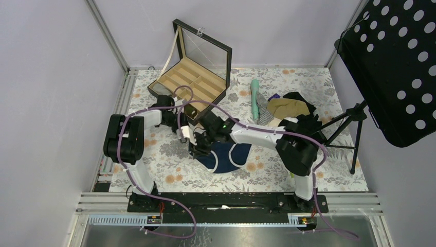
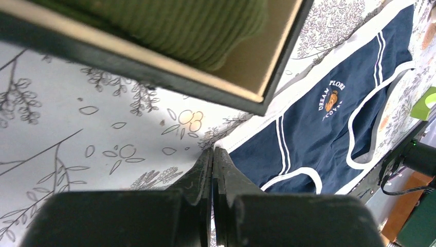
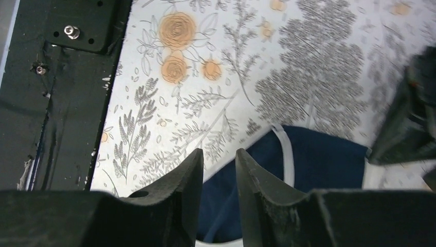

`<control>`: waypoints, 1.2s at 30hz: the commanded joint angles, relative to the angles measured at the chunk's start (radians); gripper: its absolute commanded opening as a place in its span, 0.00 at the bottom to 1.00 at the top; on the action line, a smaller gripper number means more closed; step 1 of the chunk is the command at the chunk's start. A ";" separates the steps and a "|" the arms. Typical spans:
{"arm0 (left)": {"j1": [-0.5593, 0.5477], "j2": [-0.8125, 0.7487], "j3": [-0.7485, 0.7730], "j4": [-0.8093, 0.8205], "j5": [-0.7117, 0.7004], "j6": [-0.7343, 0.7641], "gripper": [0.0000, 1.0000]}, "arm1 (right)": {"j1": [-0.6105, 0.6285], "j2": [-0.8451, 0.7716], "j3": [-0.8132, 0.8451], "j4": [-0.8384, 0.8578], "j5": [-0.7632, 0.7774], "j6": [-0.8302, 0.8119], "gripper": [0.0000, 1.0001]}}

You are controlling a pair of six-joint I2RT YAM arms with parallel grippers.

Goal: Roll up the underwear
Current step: Fold the underwear at the center of the board.

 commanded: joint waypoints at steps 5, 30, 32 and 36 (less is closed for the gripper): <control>0.022 -0.037 -0.019 -0.017 0.009 -0.002 0.00 | 0.076 0.105 0.095 0.049 0.088 -0.060 0.33; 0.039 -0.043 -0.024 -0.011 0.021 -0.016 0.00 | 0.078 0.281 0.242 -0.028 0.210 -0.085 0.35; 0.042 -0.040 -0.022 -0.010 0.024 -0.016 0.00 | 0.077 0.284 0.242 -0.028 0.222 -0.083 0.35; 0.042 -0.037 -0.024 -0.010 0.028 -0.017 0.00 | 0.077 0.290 0.236 -0.027 0.240 -0.085 0.36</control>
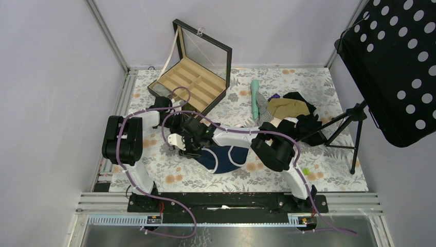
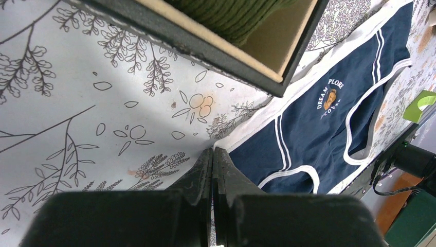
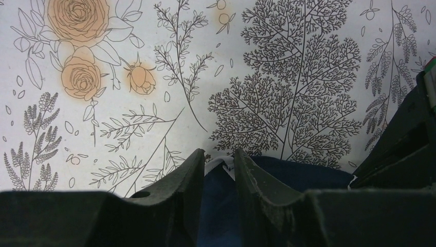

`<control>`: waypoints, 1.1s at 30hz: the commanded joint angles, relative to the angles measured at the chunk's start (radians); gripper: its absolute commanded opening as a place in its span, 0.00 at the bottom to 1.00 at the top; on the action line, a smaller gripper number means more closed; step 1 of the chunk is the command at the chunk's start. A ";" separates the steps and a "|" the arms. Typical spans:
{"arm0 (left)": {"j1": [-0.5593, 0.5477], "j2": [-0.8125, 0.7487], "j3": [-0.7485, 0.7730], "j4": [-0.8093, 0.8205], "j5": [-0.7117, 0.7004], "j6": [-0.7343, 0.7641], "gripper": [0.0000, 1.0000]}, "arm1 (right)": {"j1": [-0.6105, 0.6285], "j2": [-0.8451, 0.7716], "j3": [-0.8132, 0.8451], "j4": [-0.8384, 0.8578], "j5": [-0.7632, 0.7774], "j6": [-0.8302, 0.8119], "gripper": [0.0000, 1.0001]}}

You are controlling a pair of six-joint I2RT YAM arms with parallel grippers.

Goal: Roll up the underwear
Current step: Fold the underwear at the center of the board.

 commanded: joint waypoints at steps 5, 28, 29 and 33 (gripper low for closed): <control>0.009 -0.018 0.004 0.006 0.020 -0.001 0.00 | -0.001 0.024 0.022 -0.008 0.034 -0.007 0.36; 0.083 -0.109 0.160 -0.247 0.006 0.150 0.00 | 0.025 0.022 0.255 0.043 -0.246 0.380 0.00; 0.083 -0.122 0.169 -0.263 0.007 0.151 0.00 | 0.026 0.017 0.263 0.043 -0.254 0.387 0.00; 0.081 -0.170 0.210 -0.296 0.018 0.150 0.00 | 0.024 -0.025 0.241 0.041 -0.264 0.362 0.00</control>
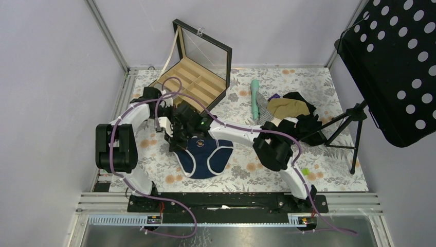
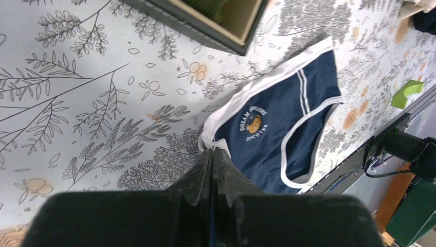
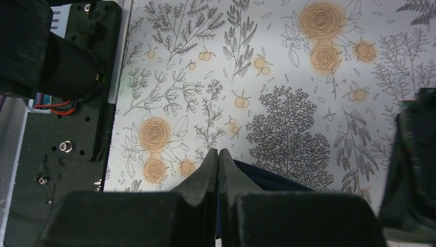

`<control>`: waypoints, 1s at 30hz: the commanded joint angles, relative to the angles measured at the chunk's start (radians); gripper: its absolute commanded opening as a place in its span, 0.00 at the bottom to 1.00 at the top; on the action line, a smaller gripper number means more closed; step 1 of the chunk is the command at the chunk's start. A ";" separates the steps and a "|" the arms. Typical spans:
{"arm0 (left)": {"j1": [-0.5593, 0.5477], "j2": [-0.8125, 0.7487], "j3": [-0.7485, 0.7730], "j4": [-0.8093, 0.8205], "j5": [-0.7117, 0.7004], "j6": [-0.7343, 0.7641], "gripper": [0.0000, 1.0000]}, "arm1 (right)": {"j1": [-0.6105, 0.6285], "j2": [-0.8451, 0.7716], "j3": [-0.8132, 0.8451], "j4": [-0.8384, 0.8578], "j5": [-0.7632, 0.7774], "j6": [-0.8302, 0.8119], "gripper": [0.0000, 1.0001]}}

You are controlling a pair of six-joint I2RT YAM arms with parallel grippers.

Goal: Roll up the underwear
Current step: Fold the underwear at the center of the board.

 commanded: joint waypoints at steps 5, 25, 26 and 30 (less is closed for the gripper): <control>-0.015 -0.074 0.154 -0.065 0.039 0.037 0.00 | -0.003 -0.129 -0.062 0.014 -0.091 0.026 0.00; -0.210 0.151 0.485 -0.195 0.029 0.023 0.00 | -0.161 -0.470 -0.431 0.068 -0.146 0.004 0.00; -0.217 0.161 0.501 -0.203 0.020 0.028 0.00 | -0.169 -0.490 -0.459 0.080 -0.151 0.009 0.00; -0.276 0.200 0.550 -0.238 0.006 0.076 0.00 | -0.207 -0.566 -0.575 0.134 -0.166 0.039 0.00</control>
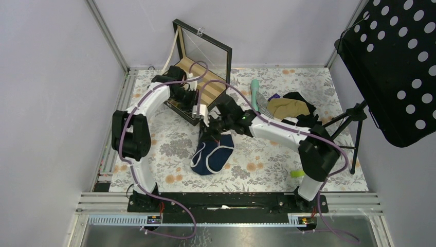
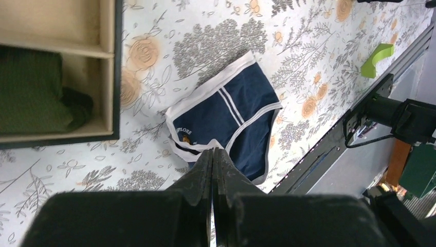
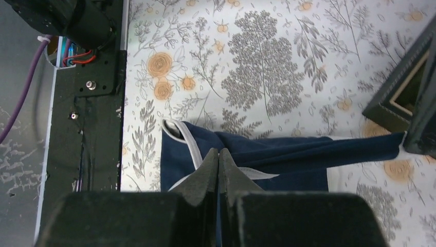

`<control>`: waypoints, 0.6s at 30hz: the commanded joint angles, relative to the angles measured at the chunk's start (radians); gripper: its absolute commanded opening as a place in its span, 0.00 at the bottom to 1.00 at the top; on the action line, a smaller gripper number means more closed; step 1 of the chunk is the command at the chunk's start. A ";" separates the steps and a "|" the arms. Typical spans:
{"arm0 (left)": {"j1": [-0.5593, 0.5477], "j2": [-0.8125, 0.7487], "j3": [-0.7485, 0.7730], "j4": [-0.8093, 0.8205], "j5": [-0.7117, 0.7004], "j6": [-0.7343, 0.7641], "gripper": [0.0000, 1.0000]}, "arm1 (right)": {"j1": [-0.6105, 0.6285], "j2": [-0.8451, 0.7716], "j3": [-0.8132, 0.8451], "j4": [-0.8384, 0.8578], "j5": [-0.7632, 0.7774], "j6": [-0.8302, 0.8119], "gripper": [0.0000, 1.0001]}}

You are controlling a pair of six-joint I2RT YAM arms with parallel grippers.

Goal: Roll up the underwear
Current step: Fold the underwear at the center of the board.

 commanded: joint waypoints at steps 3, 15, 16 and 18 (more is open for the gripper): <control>-0.094 0.051 0.095 0.032 -0.005 0.066 0.00 | -0.037 -0.174 -0.161 0.072 -0.097 0.014 0.00; -0.166 0.185 0.199 0.072 -0.039 0.026 0.00 | -0.083 -0.279 -0.359 0.072 -0.037 -0.025 0.00; -0.166 0.191 0.203 0.079 -0.041 0.025 0.00 | -0.084 -0.282 -0.375 0.073 -0.032 -0.030 0.00; -0.166 0.207 0.210 0.085 -0.037 0.025 0.00 | -0.090 -0.284 -0.398 0.072 -0.029 -0.034 0.00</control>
